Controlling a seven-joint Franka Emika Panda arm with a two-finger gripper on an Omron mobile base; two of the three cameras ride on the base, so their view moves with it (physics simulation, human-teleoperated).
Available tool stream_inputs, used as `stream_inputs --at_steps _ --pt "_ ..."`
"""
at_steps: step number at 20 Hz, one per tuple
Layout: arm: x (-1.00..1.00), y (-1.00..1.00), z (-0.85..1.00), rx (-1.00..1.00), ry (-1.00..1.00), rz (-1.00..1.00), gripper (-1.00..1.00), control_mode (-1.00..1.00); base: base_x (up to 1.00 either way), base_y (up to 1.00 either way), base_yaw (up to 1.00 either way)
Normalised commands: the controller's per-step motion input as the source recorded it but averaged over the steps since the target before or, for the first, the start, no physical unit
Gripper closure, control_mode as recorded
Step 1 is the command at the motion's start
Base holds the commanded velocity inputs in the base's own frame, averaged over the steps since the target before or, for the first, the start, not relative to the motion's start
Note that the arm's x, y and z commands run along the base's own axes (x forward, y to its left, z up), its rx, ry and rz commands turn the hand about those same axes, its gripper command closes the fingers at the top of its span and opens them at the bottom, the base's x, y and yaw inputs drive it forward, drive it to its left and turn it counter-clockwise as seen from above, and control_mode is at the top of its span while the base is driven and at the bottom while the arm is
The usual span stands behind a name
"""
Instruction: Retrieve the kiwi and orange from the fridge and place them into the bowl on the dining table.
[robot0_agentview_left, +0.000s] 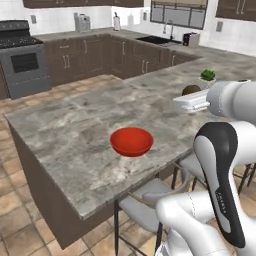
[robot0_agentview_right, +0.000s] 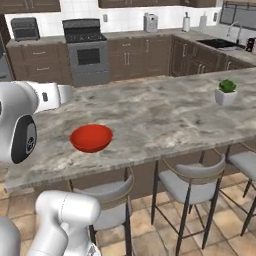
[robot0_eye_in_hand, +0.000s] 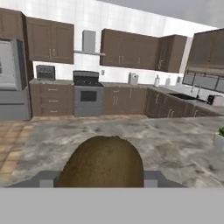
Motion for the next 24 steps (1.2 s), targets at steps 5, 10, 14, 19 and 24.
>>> stream_inputs --at_steps 5,10,14,19,24 --pt "0.00 0.00 0.00 0.00 0.00 0.00 1.00 1.00 0.81 -0.08 0.42" --pt "0.00 0.00 0.00 0.00 0.00 0.00 1.00 1.00 0.81 -0.12 0.42" --pt "0.00 0.00 0.00 0.00 0.00 0.00 1.00 1.00 0.84 -0.17 0.44" --pt "0.00 0.00 0.00 0.00 0.00 0.00 1.00 1.00 0.83 -0.15 0.44" --pt "0.00 0.00 0.00 0.00 0.00 0.00 1.00 1.00 0.74 -0.09 0.41"
